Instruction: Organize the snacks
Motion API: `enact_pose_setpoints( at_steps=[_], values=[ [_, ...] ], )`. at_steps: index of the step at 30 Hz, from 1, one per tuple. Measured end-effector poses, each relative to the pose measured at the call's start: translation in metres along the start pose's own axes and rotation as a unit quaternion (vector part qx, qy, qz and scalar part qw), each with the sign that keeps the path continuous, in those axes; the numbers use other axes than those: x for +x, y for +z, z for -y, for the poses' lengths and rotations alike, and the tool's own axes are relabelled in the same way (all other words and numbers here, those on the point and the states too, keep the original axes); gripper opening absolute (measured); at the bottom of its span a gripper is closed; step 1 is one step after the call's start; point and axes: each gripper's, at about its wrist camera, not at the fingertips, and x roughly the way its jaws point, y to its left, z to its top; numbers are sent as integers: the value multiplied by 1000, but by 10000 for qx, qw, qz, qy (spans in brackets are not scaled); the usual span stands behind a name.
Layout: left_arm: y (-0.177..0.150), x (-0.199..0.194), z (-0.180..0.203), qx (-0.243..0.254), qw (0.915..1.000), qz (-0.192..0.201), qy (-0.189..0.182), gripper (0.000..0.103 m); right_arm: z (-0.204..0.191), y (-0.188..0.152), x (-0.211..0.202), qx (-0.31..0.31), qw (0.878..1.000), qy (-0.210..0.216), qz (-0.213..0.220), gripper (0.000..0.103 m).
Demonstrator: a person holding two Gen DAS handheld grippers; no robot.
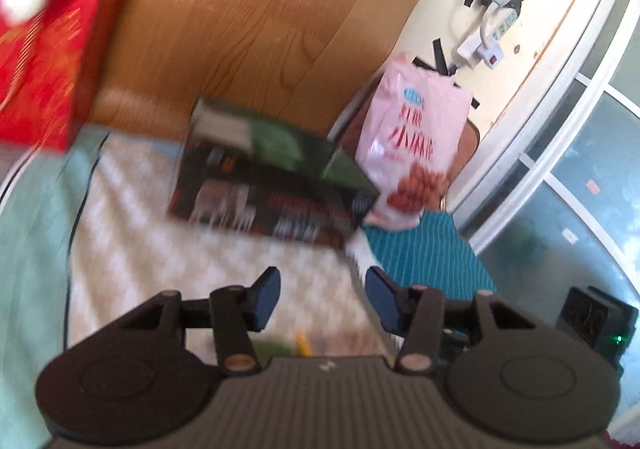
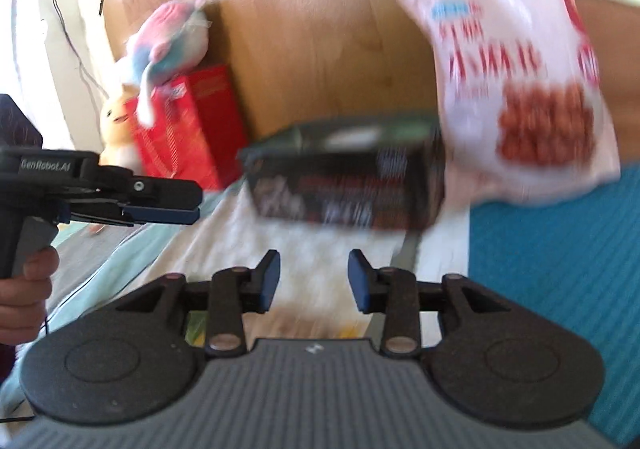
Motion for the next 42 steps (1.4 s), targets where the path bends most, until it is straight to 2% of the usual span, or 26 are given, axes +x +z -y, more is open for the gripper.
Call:
enact_pose_setpoints(
  at_steps=[4,5,12,17,19,24,33,38,42],
  values=[
    [-33,-31,-9,-278,9996,68,50,48,-15,-23,-16,130,9983,525,-227,42],
    [-40,-39,-11,-336,9994,97,61,48,-21,-26,-18,52,9975,660,-260,47],
    [-70,-68,-12,-562,9982,132,174,52,-86,-39,-14,-873,9851,1376,-554,47],
    [-85,-67,-6,-410,9984,-85,370,52,-109,-47,-7,-1124,9825,1282,-743,47],
    [-89,-62,-7,-458,9980,-207,380,49,-111,-45,-5,-1088,9836,1230,-753,47],
    [-89,-53,-5,-481,9981,-214,333,47,-108,-46,-4,-989,9843,1224,-797,46],
    [-86,-37,11,-304,9936,-158,1078,38,-110,-53,-4,-998,9867,1197,-468,47],
    [-84,-33,17,-287,9908,-153,1314,38,-107,-53,-6,-845,9873,1275,-438,47],
    [-84,-32,18,-276,9901,-166,1364,38,-108,-53,-7,-778,9876,1294,-429,47]
  ],
)
